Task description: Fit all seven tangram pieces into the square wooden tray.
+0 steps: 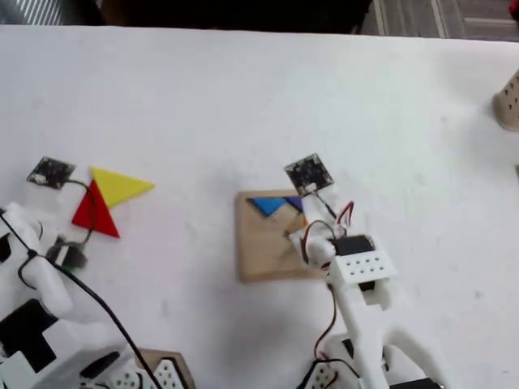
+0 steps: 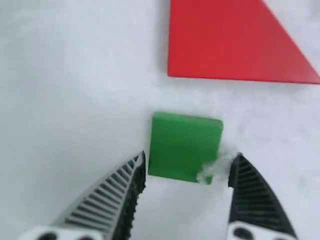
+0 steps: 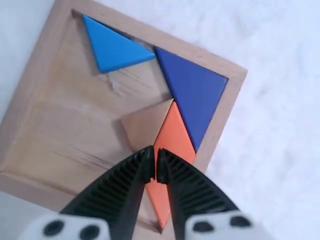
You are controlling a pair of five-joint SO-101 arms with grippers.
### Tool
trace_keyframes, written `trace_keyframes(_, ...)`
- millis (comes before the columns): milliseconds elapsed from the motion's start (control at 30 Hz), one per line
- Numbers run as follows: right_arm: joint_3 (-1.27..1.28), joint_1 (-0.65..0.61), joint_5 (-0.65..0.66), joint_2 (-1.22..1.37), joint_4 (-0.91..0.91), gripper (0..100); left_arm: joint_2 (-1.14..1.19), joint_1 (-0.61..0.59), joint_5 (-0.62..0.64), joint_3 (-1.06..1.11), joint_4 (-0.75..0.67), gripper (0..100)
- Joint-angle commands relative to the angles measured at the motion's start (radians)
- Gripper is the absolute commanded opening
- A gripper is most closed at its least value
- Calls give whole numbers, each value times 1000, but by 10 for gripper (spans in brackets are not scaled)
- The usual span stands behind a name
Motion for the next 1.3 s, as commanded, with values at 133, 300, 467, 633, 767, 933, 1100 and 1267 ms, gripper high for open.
trace_keyframes(133, -3, 4, 11, -27, -8, 19, 65, -18, -12, -224, 158, 272)
trace_keyframes(300, -3, 4, 11, -27, -8, 19, 150, -4, -38, -258, 158, 268)
trace_keyframes(467, -3, 4, 11, -27, -8, 19, 223, 1, -35, -255, 109, 268)
trace_keyframes(633, -3, 4, 11, -27, -8, 19, 302, 2, -35, -255, 78, 267)
trace_keyframes(767, -3, 2, 11, -27, -8, 19, 326, 19, -40, -255, 51, 168)
trace_keyframes(933, -3, 2, 11, -27, -8, 19, 321, 68, -41, -256, 91, 120)
trace_keyframes(1100, -3, 2, 11, -27, -8, 19, 320, 97, -34, -264, 141, 120)
trace_keyframes(1267, -3, 2, 11, -27, -8, 19, 265, 108, -32, -318, 264, 120)
